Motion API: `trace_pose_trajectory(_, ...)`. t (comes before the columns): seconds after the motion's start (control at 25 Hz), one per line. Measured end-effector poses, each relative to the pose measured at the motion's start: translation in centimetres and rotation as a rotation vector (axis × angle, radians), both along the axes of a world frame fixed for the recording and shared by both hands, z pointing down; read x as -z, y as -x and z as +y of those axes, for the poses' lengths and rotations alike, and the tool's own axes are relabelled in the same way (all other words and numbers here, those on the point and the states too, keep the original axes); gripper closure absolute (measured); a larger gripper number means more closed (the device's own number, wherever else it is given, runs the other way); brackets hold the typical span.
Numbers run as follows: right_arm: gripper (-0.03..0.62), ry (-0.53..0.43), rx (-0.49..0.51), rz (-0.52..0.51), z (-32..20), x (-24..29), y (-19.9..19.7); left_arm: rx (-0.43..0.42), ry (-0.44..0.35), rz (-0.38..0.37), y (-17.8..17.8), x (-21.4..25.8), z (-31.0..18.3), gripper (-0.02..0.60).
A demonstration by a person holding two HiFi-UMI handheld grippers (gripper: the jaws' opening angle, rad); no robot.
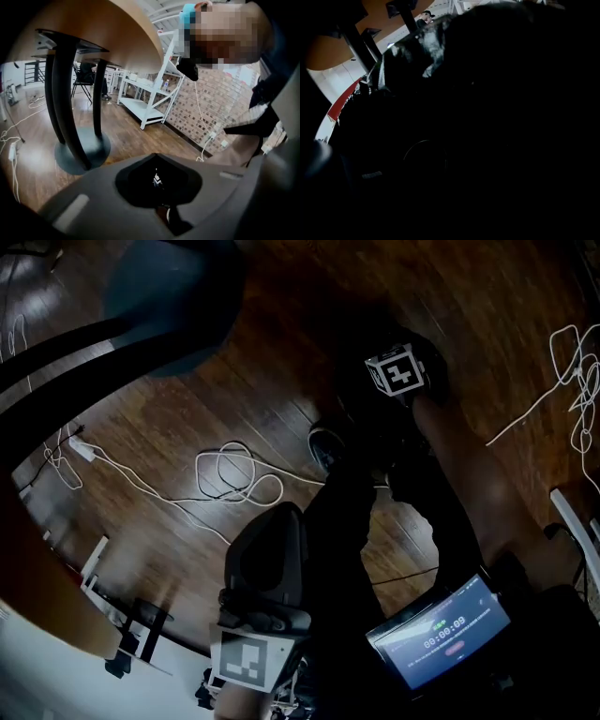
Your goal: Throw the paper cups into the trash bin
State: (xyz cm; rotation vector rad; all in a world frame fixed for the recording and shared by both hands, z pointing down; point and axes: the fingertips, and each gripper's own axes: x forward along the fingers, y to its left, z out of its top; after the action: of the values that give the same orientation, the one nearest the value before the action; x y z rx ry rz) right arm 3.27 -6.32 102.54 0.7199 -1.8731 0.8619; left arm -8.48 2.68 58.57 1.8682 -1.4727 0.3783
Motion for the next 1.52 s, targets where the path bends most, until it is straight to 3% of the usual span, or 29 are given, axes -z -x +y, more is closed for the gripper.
trace_pose_trajectory(0.12, 0.549, 0.021, -0.032, -0.062, 0.0, -1.0, 0.5, 0.0, 0.001, 0.0, -0.1, -0.2, 0.0, 0.577)
trace_pose_trajectory(0.24, 0.546, 0.064, -0.031, -0.044, 0.9, -2.0, 0.3, 0.0, 0.005, 0.003, -0.4, -0.3, 0.1, 0.577)
trace_pose_trajectory(0.36, 0.451, 0.124, -0.035, -0.048, 1.9, -3.0, 0.3, 0.0, 0.008, 0.007, -0.6, -0.4, 0.2, 0.577)
trace_pose_trajectory(0.4, 0.451, 0.133, -0.044, -0.05, 1.9, -3.0, 0.3, 0.0, 0.009, 0.008, -0.7, -0.5, 0.2, 0.577)
trace_pose_trajectory(0.72, 0.448, 0.09, -0.079, -0.035, 1.9, 1.4, -0.8, -0.014, 0.029, 0.018, -1.6, 0.2, 0.6, 0.577)
trace_pose_trajectory(1.0, 0.49, 0.058, -0.075, -0.114, 3.1, 13.2, 0.0, -0.049, 0.055, 0.035, -3.8, 5.4, 1.8, 0.577)
trace_pose_trajectory(1.28, 0.52, 0.038, -0.085, -0.157, 5.1, 30.1, -1.8, -0.147, 0.022, 0.017, -6.6, 13.5, 2.6, 0.577)
trace_pose_trajectory(1.4, 0.531, 0.001, -0.086, -0.183, 6.1, 38.0, -3.5, -0.139, 0.013, -0.008, -6.8, 15.7, 3.2, 0.577)
trace_pose_trajectory(1.52, 0.537, -0.086, -0.096, -0.241, 2.8, 45.8, -4.4, -0.105, 0.009, -0.035, -6.4, 17.0, 0.7, 0.577)
